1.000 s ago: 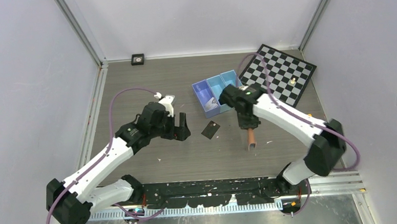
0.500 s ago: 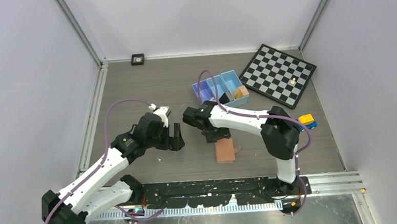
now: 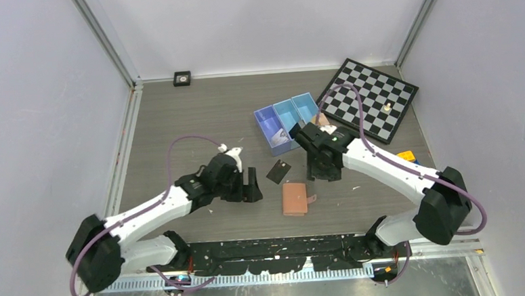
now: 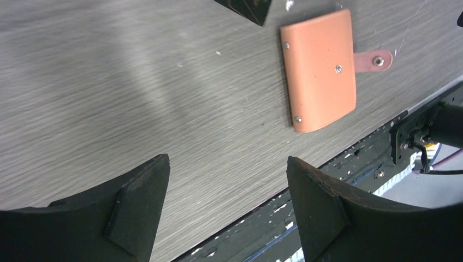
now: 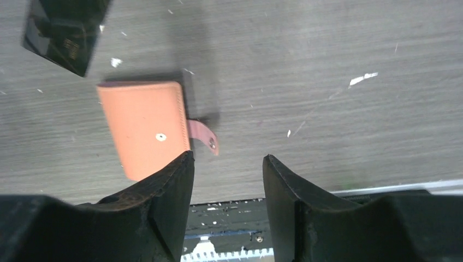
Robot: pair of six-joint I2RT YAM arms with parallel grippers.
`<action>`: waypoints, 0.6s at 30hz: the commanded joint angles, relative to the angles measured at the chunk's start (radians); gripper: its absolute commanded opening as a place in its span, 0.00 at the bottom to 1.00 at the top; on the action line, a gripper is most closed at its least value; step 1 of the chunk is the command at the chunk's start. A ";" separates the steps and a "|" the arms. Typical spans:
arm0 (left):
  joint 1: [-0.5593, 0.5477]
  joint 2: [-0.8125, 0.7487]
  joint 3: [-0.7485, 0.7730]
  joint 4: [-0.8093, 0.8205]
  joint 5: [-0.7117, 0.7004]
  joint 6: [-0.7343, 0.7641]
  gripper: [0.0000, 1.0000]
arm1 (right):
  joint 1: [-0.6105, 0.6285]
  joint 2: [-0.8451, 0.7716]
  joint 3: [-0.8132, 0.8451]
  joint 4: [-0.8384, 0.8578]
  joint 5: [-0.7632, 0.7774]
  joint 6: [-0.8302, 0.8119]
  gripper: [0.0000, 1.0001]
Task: Put the credit cards into the card holder
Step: Close the card holder at the center of the board.
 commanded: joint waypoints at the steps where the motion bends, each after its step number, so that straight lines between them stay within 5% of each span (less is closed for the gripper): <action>1: -0.074 0.138 0.047 0.228 0.025 -0.072 0.80 | -0.054 -0.100 -0.120 0.075 -0.138 -0.006 0.51; 10: -0.113 0.396 0.104 0.433 0.103 -0.115 0.80 | -0.106 -0.177 -0.290 0.257 -0.256 0.085 0.40; 18: -0.133 0.515 0.140 0.452 0.103 -0.105 0.77 | -0.107 -0.122 -0.316 0.297 -0.268 0.082 0.35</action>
